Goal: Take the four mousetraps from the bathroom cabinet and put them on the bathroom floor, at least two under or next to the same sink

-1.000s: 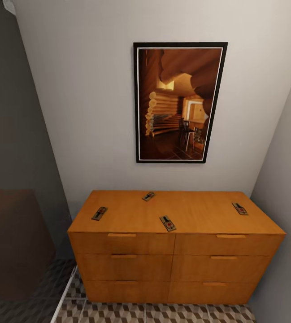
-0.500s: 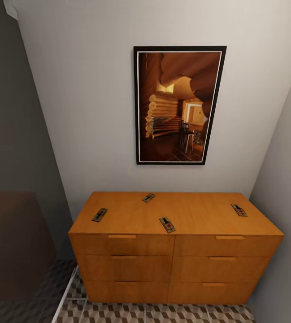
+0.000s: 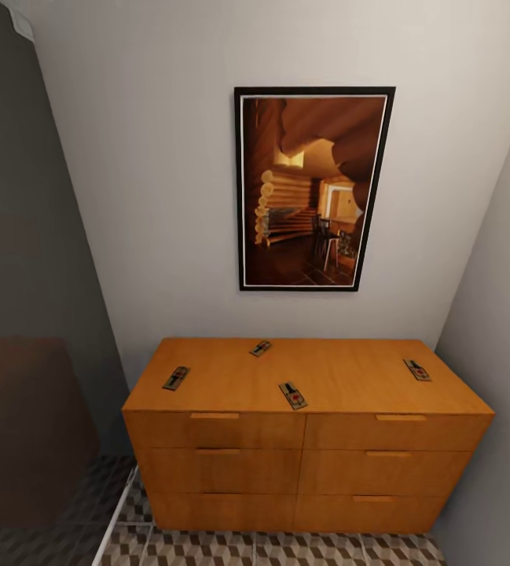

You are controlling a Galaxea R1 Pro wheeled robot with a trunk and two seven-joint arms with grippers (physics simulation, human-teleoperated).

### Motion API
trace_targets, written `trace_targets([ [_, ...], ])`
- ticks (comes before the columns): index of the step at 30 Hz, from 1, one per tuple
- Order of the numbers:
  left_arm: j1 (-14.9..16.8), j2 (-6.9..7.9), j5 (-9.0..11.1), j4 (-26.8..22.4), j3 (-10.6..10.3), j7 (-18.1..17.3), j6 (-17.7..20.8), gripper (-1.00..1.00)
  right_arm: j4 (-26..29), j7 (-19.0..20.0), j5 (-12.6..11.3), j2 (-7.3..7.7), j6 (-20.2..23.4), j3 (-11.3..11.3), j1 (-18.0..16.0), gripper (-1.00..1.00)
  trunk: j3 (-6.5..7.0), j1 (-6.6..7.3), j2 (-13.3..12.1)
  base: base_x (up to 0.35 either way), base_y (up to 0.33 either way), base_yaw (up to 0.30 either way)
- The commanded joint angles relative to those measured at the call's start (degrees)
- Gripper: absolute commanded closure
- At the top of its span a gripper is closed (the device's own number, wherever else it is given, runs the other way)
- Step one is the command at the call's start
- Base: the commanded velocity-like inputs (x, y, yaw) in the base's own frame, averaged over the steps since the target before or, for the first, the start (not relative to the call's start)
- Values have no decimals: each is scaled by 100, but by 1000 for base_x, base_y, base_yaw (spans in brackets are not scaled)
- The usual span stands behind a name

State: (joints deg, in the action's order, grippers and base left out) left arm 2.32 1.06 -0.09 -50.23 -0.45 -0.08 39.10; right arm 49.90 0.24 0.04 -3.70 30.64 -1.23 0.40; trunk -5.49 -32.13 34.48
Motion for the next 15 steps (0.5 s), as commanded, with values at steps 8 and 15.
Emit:
trace_targets([
  [8, -12, 0, 18, -799, 11, -1, 685, -100, 622, 2, -7, -59, 569, -26, 3, -100, 134, 174, -314, 0, 0, 0],
  [15, -11, 0, 30, -1114, 33, -1, 1084, -100, 1164, 2, -11, -118, 979, -86, 1, -100, 260, 328, -595, 0, 0, 0],
])
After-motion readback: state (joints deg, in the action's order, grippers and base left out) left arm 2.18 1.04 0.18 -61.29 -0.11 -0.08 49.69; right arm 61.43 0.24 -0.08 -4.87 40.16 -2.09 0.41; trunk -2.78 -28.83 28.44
